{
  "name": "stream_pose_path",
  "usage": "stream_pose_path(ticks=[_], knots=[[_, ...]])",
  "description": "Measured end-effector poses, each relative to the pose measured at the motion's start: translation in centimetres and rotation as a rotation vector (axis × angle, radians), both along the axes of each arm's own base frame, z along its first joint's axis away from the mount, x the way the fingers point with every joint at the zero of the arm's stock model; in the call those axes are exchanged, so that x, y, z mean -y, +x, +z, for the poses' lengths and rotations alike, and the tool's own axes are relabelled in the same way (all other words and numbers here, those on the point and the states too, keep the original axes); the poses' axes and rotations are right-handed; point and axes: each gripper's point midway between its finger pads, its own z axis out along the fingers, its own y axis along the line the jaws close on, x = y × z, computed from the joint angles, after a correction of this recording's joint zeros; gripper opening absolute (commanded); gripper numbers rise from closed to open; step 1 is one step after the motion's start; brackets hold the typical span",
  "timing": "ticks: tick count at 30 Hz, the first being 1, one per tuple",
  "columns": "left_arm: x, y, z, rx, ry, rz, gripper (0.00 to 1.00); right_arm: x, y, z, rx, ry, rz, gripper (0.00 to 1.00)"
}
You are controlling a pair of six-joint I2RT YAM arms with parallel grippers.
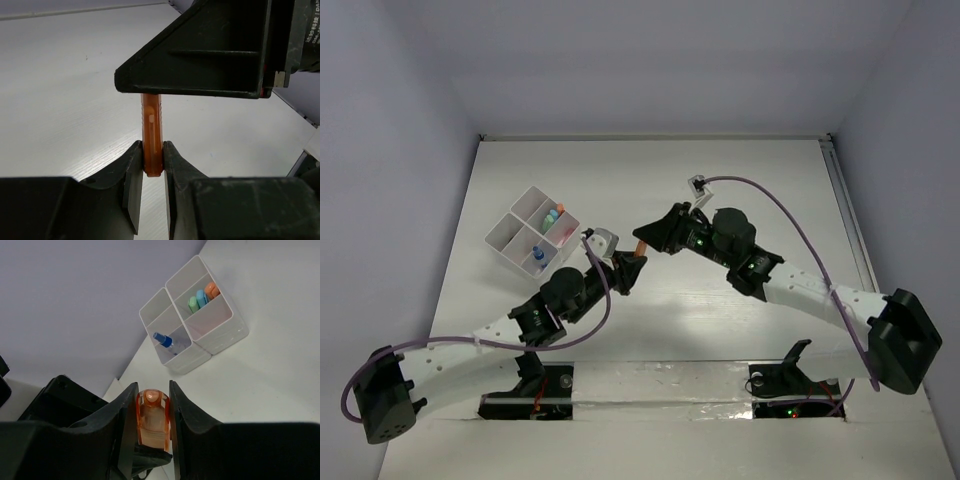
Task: Sort the stationery into containers
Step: Close the pen cap on the pen.
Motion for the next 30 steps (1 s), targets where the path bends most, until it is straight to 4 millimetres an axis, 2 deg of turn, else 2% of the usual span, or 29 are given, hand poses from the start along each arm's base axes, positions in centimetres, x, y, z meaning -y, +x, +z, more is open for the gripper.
stream_pose_path(ticks=[6,14,21,25,28,30], knots=[[-0.4,0.4,0.6,-0.005,0.035,0.032,0.00,-0.6,0.1,0.3,0.041,0.057,-0.049,0.00],[-1.3,0.6,-0.4,-0.013,0.158,0.060,0.00,-1.2,0.1,-0.9,0.032,0.116,-0.106,0.00],[-1.3,0.8,0.6,-0.009,0.187,0.061,0.00,-1.1,0.4,0.1,0.036,0.168,-0.137,0.00],[-1.2,0.6,0.5,-0.036,0.164,0.057,0.00,-1.0,0.3,0.2,0.027,0.148,-0.145,0.00],[-1.5,0.3,1.4,-0.045,0.109,0.061,0.07,-1.3,0.3,1.4,0.036,0.130,-0.124,0.00],[-1.9,0.1,2.6,-0.043,0.055,0.065,0.18,-1.5,0.4,2.6,0.042,0.133,-0.086,0.00]])
